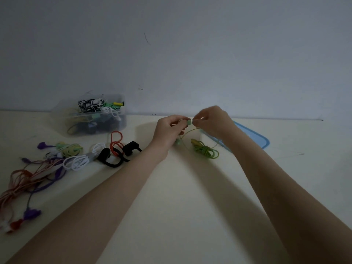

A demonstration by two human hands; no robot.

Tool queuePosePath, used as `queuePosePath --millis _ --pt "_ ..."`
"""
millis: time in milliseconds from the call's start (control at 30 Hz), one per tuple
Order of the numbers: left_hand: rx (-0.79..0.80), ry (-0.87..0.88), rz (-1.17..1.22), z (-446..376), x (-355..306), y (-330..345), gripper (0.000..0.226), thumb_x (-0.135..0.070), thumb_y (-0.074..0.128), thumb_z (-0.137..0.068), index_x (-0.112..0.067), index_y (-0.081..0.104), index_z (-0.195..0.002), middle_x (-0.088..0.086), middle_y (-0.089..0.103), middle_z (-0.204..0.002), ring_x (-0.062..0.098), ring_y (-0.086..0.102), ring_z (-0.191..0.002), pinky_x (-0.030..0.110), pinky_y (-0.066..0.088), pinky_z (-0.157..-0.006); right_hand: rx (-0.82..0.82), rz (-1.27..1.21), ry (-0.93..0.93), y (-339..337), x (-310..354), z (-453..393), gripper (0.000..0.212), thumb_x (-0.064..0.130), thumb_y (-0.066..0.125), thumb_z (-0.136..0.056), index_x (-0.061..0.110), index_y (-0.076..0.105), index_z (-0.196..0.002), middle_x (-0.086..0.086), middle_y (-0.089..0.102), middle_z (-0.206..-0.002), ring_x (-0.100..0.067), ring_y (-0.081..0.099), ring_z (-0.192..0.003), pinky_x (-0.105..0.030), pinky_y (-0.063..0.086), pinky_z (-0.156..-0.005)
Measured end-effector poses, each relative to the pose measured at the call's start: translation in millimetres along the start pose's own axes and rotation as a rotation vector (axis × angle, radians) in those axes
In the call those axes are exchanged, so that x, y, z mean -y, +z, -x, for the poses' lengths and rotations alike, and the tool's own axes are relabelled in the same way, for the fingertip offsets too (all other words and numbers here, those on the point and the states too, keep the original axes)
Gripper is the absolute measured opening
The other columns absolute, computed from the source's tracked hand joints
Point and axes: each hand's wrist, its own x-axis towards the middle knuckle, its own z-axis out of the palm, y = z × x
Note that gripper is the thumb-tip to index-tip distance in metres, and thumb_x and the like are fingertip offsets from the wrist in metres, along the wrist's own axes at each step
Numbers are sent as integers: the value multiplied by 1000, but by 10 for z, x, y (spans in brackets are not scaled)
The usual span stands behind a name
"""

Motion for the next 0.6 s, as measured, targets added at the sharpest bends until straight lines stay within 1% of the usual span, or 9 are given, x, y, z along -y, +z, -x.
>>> queuePosePath --millis 100,167,233,300,367,400,467,533,600 --pt "48 40 -67 -16 35 17 26 -1 50 -88 -19 65 -76 2 62 -79 11 55 -70 17 47 -67 205 371 -18 -159 122 86 48 48 68 -78 14 62 -112 -5 60 -114 -24 55 -108 -32 43 -86" --pt "56 58 -116 -15 47 2 26 1 50 -87 -18 63 -76 -1 60 -75 10 54 -67 17 47 -65 312 558 -33 -147 165 137 54 47 70 -76 11 58 -115 -5 59 -112 -24 56 -105 -28 39 -78" --pt "62 84 -204 -9 47 -8 23 -1 53 -87 -19 63 -76 -4 59 -72 10 54 -65 20 45 -65 379 689 -59 -59 153 156 44 41 73 -75 7 57 -98 -4 57 -88 -24 56 -87 -27 40 -73" --pt "98 122 -436 28 40 -33 16 -5 55 -86 -17 65 -79 -8 60 -75 8 55 -69 19 42 -66 378 714 -62 0 156 172 33 28 75 -74 9 48 -75 -3 48 -68 -22 52 -67 -28 43 -67" --pt "118 149 -530 86 4 -81 14 -5 55 -87 -13 67 -87 -4 62 -83 11 58 -75 20 45 -70 322 575 -67 -10 180 160 24 20 74 -75 9 54 -80 -4 51 -66 -17 50 -54 -28 46 -58" --pt "120 135 -470 122 -34 -112 14 -3 55 -88 -12 66 -89 0 62 -86 14 60 -74 22 49 -69 281 428 -61 -30 198 159 23 18 73 -76 6 60 -90 -6 56 -70 -17 52 -53 -27 48 -55" --pt "84 97 -237 176 -176 -215 13 -1 54 -90 -10 63 -90 4 61 -90 14 63 -68 20 53 -59 205 8 -15 -75 268 163 33 13 74 -77 2 60 -105 -12 63 -80 -20 59 -57 -28 54 -59" --pt "20 114 -154 181 -344 -355 12 -2 54 -91 -10 63 -91 1 60 -89 11 63 -66 16 53 -55 223 -338 19 -85 374 196 38 9 74 -77 2 57 -110 -13 64 -80 -20 62 -60 -28 58 -61" --pt "-7 121 -195 148 -497 -542 12 -3 55 -90 -11 63 -92 -1 60 -90 11 63 -72 16 55 -58 308 -474 25 -37 550 206 34 8 71 -80 4 54 -109 -12 65 -80 -20 64 -63 -26 59 -61"
